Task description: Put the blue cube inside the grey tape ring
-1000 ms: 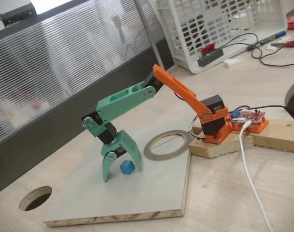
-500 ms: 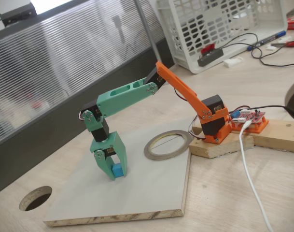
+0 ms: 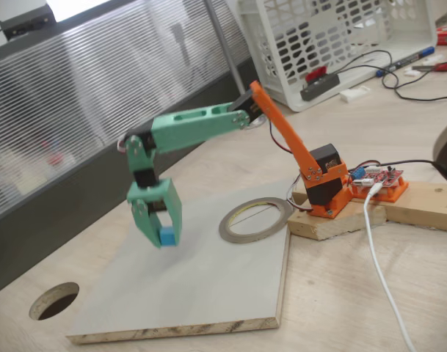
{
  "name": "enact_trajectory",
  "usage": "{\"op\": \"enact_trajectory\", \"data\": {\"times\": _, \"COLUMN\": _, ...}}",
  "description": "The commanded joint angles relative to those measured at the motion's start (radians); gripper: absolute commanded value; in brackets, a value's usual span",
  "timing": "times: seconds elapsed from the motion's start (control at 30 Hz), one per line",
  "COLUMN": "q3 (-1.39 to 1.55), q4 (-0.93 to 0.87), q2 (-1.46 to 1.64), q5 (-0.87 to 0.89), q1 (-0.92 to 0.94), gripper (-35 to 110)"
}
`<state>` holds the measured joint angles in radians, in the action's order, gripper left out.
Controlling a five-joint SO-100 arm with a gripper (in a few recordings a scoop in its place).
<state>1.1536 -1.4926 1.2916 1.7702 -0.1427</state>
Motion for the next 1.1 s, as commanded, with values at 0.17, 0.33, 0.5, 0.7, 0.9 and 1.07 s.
{"op": "enact_trajectory", "data": {"times": 0.17, "q3": 0.006, "q4": 0.005, "q2": 0.179, "q5": 0.015, "q1": -0.003, "gripper": -1}}
{"op": "enact_trajectory", "data": {"times": 0.33, "q3": 0.011, "q4": 0.006, "q2": 0.247, "q5": 0.011, "q1": 0.002, "gripper": -1}}
{"op": "enact_trajectory", "data": {"times": 0.5, "q3": 0.215, "q4": 0.009, "q2": 0.36, "q5": 0.011, "q1": 0.025, "gripper": -1}}
{"op": "enact_trajectory", "data": {"times": 0.7, "q3": 0.558, "q4": 0.091, "q2": 0.548, "q5": 0.009, "q1": 0.255, "gripper": -1}}
{"op": "enact_trajectory", "data": {"times": 0.9, "q3": 0.836, "q4": 0.19, "q2": 0.614, "q5": 0.009, "q1": 0.328, "gripper": -1}}
{"op": "enact_trajectory", "data": {"times": 1.07, "q3": 0.977, "q4": 0.241, "q2": 0.68, "q5": 0.009, "q1": 0.33, "gripper": -1}}
